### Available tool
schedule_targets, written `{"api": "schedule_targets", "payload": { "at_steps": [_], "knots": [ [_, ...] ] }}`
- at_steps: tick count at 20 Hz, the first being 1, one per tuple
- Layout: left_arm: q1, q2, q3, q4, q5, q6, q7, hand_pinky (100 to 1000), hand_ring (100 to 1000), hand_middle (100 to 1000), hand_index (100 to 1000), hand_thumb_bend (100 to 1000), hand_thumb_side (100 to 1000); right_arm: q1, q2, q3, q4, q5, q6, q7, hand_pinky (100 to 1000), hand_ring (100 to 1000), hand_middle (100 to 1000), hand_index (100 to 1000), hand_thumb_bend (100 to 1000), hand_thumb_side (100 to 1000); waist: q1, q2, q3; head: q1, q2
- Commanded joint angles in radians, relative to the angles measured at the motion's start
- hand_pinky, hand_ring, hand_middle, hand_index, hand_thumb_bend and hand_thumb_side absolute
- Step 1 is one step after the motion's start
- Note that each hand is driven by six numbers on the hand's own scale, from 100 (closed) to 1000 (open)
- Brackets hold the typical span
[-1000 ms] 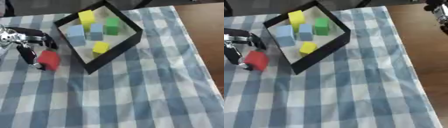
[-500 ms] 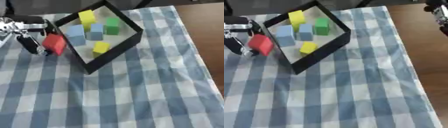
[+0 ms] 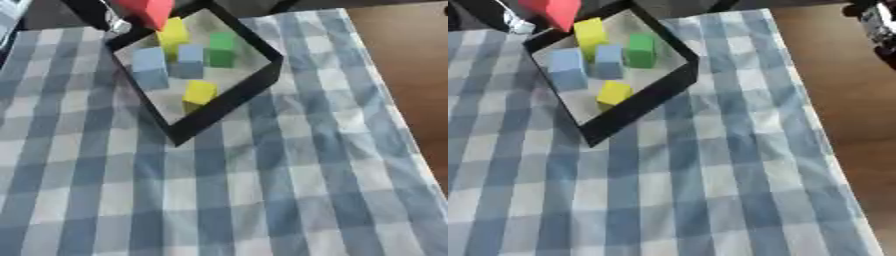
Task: Pick up objects on the table and place them in the box.
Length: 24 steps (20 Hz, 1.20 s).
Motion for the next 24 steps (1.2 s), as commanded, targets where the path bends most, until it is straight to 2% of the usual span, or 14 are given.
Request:
{"api": "schedule_targets", "payload": {
  "at_steps": [1, 6, 12, 18, 20, 24],
  "knots": [
    [-0.051, -0.061, 0.008, 0.072, -0.051, -0.007, 0.016, 693, 680, 609, 681, 178, 100, -0.015, -0.023, -0.009, -0.012, -0.010, -0.002, 0.002, 907, 771, 707, 754, 100, 524, -0.003, -0.031, -0.001, 0.001, -0.003],
    [-0.078, -0.144, 0.006, 0.191, -0.106, -0.037, 0.036, 691, 680, 612, 685, 204, 100, -0.019, -0.019, -0.005, -0.010, -0.010, 0.001, 0.006, 907, 770, 706, 753, 100, 525, 0.001, -0.029, -0.008, 0.006, -0.007],
    [-0.101, -0.242, 0.028, 0.334, -0.189, -0.050, 0.092, 691, 681, 615, 693, 283, 100, -0.031, -0.009, 0.002, -0.010, -0.013, 0.004, 0.012, 907, 770, 706, 753, 100, 527, 0.000, -0.026, -0.021, 0.016, -0.012],
    [-0.108, -0.300, 0.057, 0.450, -0.275, -0.087, 0.128, 715, 696, 630, 704, 407, 100, -0.035, -0.003, 0.004, -0.010, -0.013, 0.006, 0.015, 907, 769, 706, 752, 100, 530, 0.001, -0.020, -0.030, 0.017, -0.017],
    [-0.104, -0.312, 0.067, 0.469, -0.290, -0.095, 0.135, 722, 705, 643, 716, 456, 123, -0.035, -0.001, 0.004, -0.010, -0.013, 0.007, 0.015, 908, 769, 706, 752, 100, 530, 0.001, -0.020, -0.032, 0.016, -0.017],
    [-0.096, -0.323, 0.076, 0.501, -0.312, -0.104, 0.146, 751, 755, 711, 789, 577, 224, -0.037, 0.001, 0.004, -0.009, -0.013, 0.007, 0.016, 908, 769, 706, 752, 100, 530, 0.001, -0.019, -0.036, 0.016, -0.018]
  ]
}}
